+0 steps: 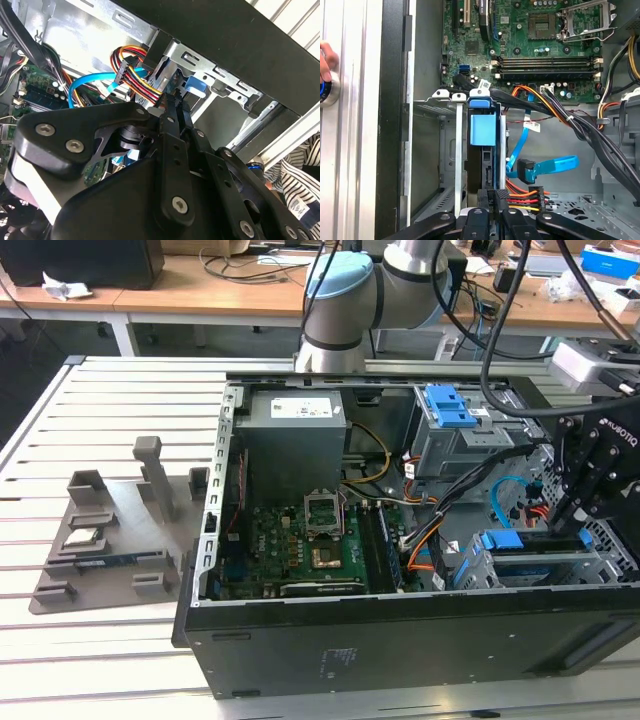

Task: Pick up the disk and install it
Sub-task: 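Insert the first disk wire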

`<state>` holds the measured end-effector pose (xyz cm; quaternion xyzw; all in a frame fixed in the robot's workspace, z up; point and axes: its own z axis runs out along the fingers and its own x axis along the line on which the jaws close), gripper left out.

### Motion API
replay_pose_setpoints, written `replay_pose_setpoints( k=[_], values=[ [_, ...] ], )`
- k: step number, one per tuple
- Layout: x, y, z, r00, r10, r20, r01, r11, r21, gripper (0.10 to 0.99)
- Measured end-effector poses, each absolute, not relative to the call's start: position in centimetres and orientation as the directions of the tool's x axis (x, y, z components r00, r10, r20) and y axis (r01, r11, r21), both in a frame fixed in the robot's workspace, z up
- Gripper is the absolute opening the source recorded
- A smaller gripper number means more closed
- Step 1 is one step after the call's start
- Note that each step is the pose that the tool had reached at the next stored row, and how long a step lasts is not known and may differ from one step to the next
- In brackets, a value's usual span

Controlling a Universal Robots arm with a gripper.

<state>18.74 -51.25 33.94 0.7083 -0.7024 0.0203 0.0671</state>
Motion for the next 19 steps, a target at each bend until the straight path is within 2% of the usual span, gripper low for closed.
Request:
replay_pose_setpoints(
  k=[19],
  values=[
    [18.75,-51.29,33.34,0.0,-0.992,0.124,-0.998,0.009,0.067,0.169]
  ],
)
